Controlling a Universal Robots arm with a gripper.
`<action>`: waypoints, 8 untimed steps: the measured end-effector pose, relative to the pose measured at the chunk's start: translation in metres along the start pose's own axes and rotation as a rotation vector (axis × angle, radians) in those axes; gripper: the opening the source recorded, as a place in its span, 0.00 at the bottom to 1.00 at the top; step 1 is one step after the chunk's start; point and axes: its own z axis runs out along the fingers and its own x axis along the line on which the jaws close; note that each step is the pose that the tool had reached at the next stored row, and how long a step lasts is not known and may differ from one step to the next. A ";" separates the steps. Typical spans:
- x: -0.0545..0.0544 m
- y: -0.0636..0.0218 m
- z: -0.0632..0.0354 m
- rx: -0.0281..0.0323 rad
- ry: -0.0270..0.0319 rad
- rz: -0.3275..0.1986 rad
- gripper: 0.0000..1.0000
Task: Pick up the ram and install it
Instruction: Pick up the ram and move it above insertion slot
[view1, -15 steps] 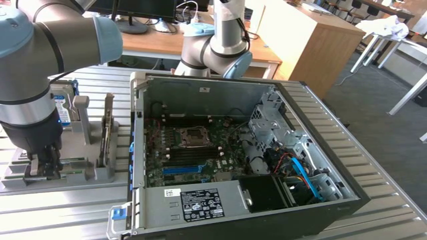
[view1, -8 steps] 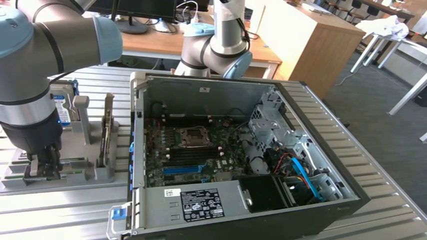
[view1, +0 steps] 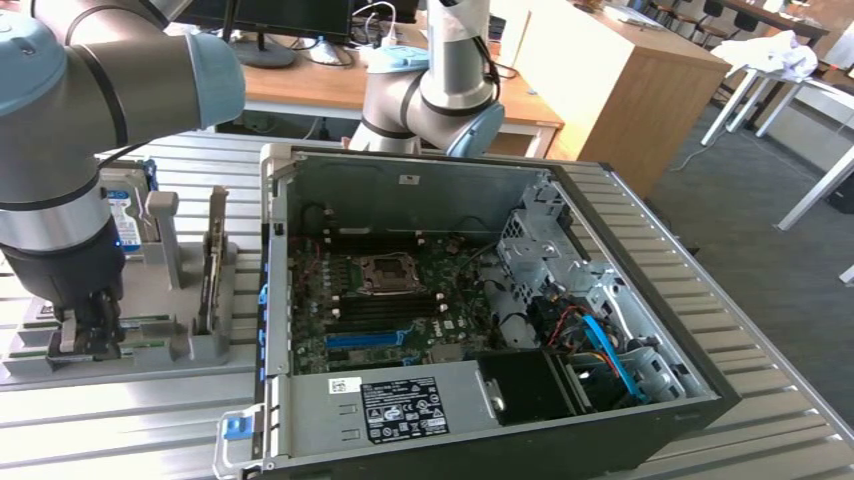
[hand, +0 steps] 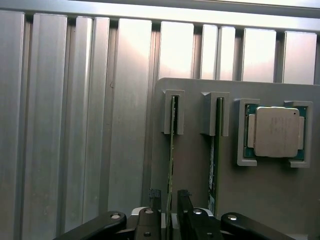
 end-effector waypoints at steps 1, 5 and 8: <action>0.000 0.0000 0.0000 0.0000 0.0000 0.000 0.27; 0.000 0.0000 0.0000 0.0000 0.0000 0.000 0.25; 0.000 0.0000 0.0000 0.0000 0.0000 0.000 0.19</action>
